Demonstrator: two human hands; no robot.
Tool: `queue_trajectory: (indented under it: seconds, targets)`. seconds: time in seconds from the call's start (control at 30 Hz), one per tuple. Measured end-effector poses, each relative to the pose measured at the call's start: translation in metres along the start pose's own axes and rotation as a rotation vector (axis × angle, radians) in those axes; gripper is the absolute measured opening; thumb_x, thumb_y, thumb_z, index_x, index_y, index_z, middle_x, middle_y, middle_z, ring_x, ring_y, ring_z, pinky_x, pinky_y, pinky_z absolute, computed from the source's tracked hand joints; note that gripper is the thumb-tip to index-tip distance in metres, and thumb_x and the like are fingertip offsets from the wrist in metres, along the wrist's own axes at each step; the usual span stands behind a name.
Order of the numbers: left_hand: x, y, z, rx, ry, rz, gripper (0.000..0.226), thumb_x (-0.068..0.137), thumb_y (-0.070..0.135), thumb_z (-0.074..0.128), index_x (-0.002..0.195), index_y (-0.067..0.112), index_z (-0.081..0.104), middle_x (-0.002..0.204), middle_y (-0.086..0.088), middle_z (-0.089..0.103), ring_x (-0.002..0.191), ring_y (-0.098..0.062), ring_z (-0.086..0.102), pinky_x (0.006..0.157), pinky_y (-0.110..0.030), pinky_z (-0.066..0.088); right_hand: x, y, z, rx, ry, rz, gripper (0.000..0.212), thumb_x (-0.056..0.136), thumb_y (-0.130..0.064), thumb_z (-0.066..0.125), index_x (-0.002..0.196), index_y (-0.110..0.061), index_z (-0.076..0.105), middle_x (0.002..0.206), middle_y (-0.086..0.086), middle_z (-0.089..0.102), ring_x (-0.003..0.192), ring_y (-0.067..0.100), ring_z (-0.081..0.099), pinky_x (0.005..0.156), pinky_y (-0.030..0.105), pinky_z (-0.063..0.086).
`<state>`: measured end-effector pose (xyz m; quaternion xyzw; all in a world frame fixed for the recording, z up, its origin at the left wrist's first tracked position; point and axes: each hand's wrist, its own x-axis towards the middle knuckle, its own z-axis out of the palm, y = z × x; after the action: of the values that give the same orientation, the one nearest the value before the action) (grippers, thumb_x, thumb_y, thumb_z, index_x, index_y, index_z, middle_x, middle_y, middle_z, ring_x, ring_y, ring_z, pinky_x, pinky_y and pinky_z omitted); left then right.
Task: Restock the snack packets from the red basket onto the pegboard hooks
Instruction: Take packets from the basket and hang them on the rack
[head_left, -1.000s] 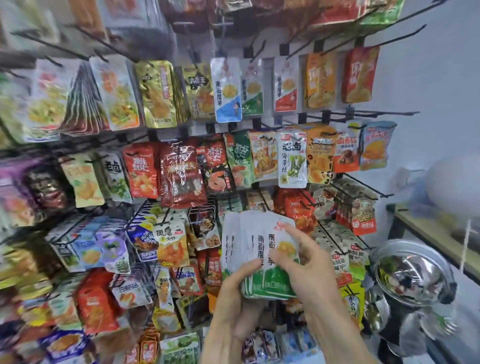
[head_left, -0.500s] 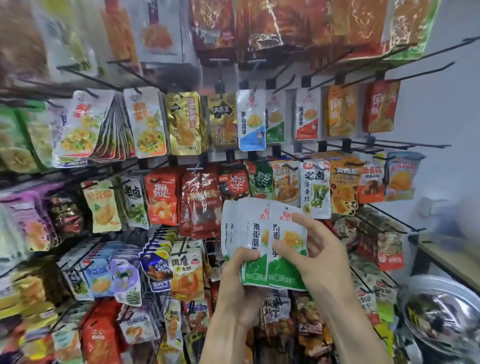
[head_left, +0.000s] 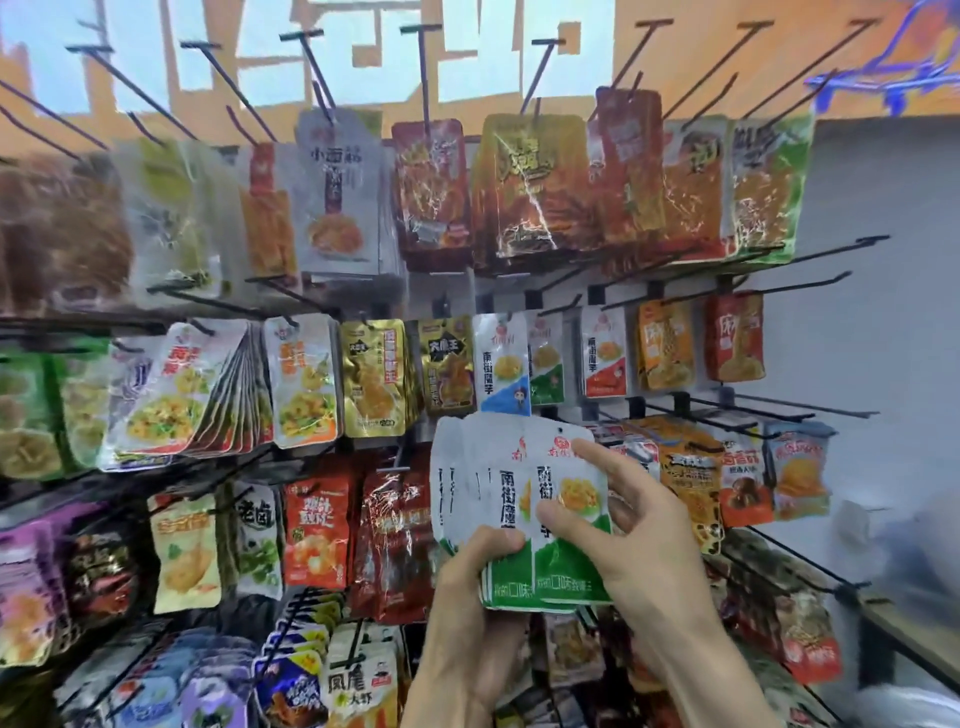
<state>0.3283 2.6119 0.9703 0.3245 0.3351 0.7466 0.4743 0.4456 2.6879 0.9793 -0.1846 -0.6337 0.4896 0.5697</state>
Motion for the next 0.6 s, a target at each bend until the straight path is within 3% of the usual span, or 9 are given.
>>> queue_trajectory:
  seconds: [0.17, 0.23, 0.33, 0.43, 0.5, 0.6]
  targets:
    - [0.011, 0.010, 0.009, -0.016, -0.033, 0.007, 0.003, 0.059, 0.003, 0.072, 0.060, 0.003, 0.069, 0.069, -0.017, 0.061, 0.059, -0.031, 0.065, 0.059, -0.040, 0.057, 0.009, -0.011, -0.006, 0.063, 0.001, -0.035, 0.063, 0.073, -0.005, 0.090, 0.127, -0.030, 0.069, 0.110, -0.016, 0.077, 0.102, 0.008, 0.074, 0.076, 0.024, 0.062]
    - [0.025, 0.015, 0.013, -0.030, -0.014, 0.006, 0.017, 0.055, 0.004, 0.075, 0.070, 0.000, 0.069, 0.077, -0.020, 0.063, 0.061, -0.033, 0.064, 0.055, -0.039, 0.055, 0.022, -0.017, -0.009, 0.023, 0.043, -0.054, 0.062, 0.073, -0.014, 0.092, 0.126, -0.036, 0.069, 0.117, -0.015, 0.076, 0.112, 0.010, 0.071, 0.089, 0.037, 0.062]
    - [0.042, 0.024, 0.023, -0.027, 0.012, 0.042, 0.044, 0.048, 0.018, 0.084, 0.084, 0.000, 0.065, 0.087, -0.022, 0.064, 0.062, -0.033, 0.060, 0.049, -0.037, 0.047, 0.055, -0.028, -0.014, 0.047, 0.101, -0.083, 0.056, 0.075, -0.028, 0.089, 0.125, -0.043, 0.070, 0.132, -0.010, 0.070, 0.129, 0.019, 0.062, 0.108, 0.053, 0.051]
    - [0.052, 0.034, 0.029, -0.076, 0.048, 0.098, 0.017, 0.061, 0.011, 0.073, 0.074, 0.004, 0.066, 0.082, -0.021, 0.066, 0.061, -0.031, 0.062, 0.055, -0.037, 0.050, 0.099, -0.042, -0.015, 0.056, 0.126, -0.131, 0.036, 0.092, -0.016, 0.076, 0.124, -0.034, 0.073, 0.129, -0.012, 0.070, 0.126, 0.016, 0.063, 0.107, 0.050, 0.053]
    - [0.056, 0.038, 0.031, -0.107, 0.070, 0.120, 0.020, 0.065, 0.011, 0.068, 0.083, 0.003, 0.065, 0.083, -0.020, 0.067, 0.065, -0.030, 0.063, 0.060, -0.039, 0.051, 0.125, -0.048, -0.013, -0.019, 0.149, -0.169, 0.031, 0.099, -0.013, 0.069, 0.126, -0.026, 0.072, 0.127, -0.012, 0.070, 0.125, 0.012, 0.063, 0.109, 0.045, 0.052]
    - [0.057, 0.040, 0.032, -0.115, 0.087, 0.129, 0.026, 0.065, 0.013, 0.067, 0.088, 0.001, 0.065, 0.083, -0.019, 0.070, 0.068, -0.029, 0.064, 0.055, -0.035, 0.053, 0.148, -0.047, -0.010, -0.139, 0.141, -0.189, 0.033, 0.101, -0.013, 0.066, 0.133, -0.022, 0.068, 0.133, -0.010, 0.067, 0.129, 0.011, 0.058, 0.113, 0.040, 0.048]
